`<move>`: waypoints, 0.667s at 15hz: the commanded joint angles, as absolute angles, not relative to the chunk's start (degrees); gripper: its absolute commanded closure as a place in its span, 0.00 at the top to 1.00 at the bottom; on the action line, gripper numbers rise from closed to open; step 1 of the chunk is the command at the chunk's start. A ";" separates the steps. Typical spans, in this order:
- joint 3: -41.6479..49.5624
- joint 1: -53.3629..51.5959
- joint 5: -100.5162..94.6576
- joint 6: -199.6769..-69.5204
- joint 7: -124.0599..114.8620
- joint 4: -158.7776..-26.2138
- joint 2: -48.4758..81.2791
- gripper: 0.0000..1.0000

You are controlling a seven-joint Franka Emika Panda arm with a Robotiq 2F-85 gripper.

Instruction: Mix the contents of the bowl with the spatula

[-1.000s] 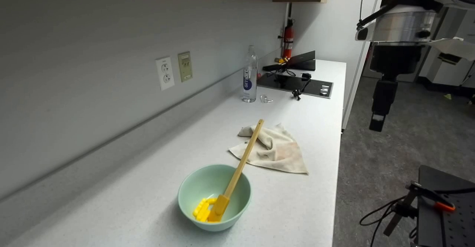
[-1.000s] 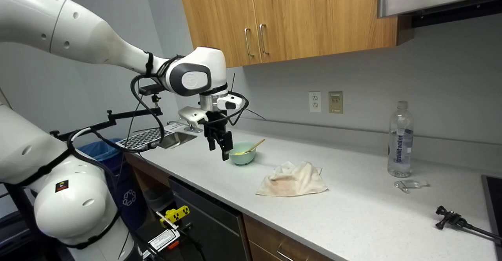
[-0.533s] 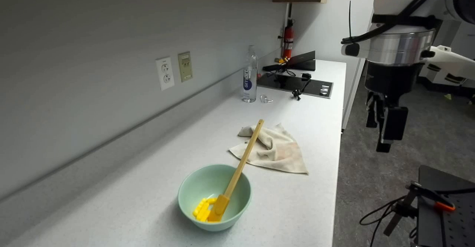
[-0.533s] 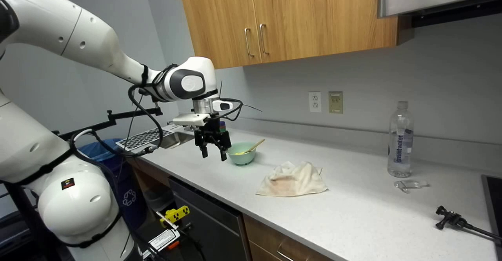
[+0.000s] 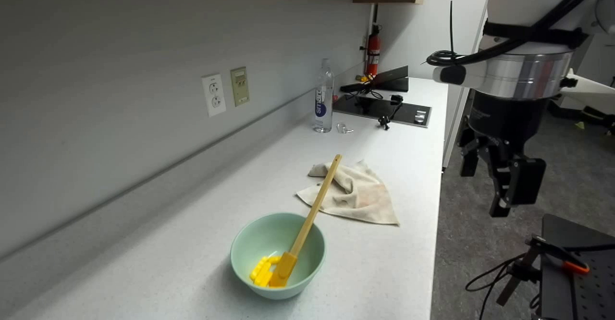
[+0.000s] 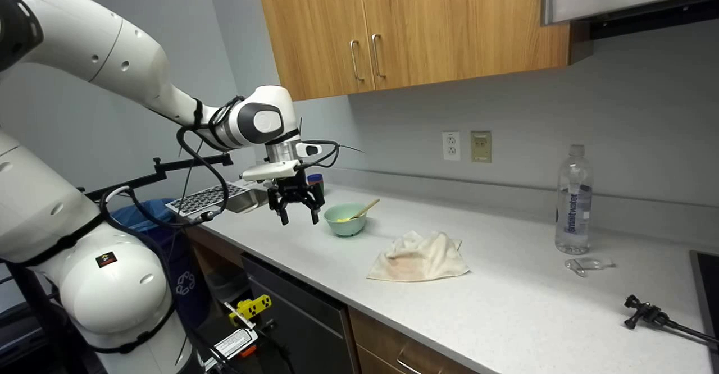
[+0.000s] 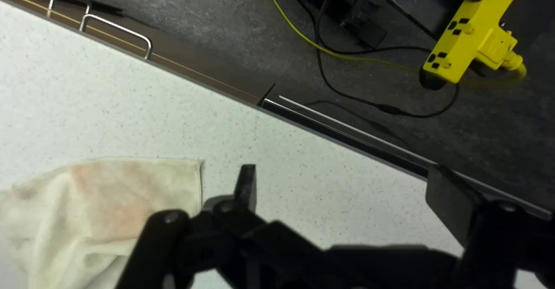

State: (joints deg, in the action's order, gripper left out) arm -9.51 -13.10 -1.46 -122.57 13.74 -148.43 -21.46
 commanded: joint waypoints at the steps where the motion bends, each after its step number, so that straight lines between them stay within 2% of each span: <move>1: -9.21 -13.52 -1.58 -122.40 13.72 -148.33 -21.45 1.00; 5: -9.19 -13.54 -1.59 -122.40 14.05 -148.33 -21.45 1.00; 10: -10.26 -11.27 -11.01 -124.12 12.07 -146.21 -20.67 1.00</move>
State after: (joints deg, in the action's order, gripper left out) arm -9.52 -12.74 -5.56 -122.70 13.17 -148.30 -21.44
